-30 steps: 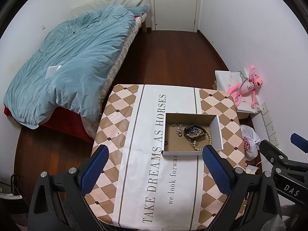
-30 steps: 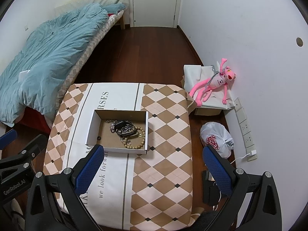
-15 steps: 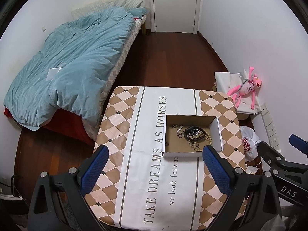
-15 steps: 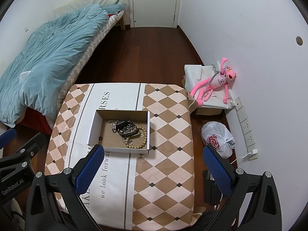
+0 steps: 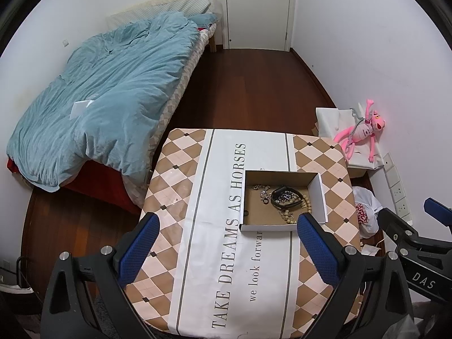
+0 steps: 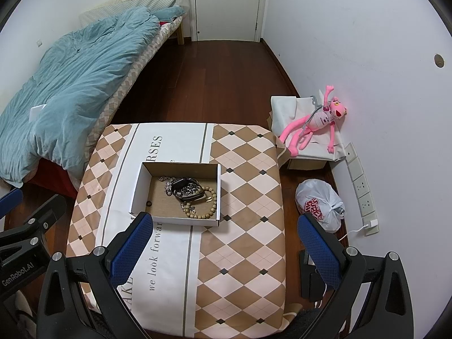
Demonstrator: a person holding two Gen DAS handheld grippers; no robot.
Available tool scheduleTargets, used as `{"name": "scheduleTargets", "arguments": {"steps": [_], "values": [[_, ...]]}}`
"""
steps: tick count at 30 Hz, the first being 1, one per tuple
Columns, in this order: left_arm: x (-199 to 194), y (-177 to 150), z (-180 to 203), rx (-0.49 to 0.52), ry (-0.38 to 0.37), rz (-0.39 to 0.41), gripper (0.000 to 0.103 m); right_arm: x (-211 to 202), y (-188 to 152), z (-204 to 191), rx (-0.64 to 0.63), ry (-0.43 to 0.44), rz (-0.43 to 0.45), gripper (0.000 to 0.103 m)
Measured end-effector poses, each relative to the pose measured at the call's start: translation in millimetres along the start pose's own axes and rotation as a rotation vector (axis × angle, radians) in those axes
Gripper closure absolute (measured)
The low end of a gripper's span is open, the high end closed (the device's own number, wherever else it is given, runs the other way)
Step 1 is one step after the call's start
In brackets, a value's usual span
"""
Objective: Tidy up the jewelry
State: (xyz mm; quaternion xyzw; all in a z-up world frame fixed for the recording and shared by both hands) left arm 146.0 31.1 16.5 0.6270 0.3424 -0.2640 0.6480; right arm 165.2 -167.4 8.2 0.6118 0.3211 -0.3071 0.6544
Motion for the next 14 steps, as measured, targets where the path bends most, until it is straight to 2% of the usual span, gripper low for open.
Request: {"name": "scheduleTargets", "arguments": {"steps": [14], "values": [[-1.8, -0.5, 3.1, 0.0, 0.0, 0.009, 0.004, -0.6, 0.9, 0.7, -0.002, -0.002, 0.0, 0.0]]}}
Point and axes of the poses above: each gripper's, at about its wrist camera, not at the fingertips, and x roughly the way its jaws point, z to its right, y to its top, the point moved 3 cm from there along x, roughly the way its jaws point, and after that the axes turned 6 degrees about z, right-handed, at the moved point
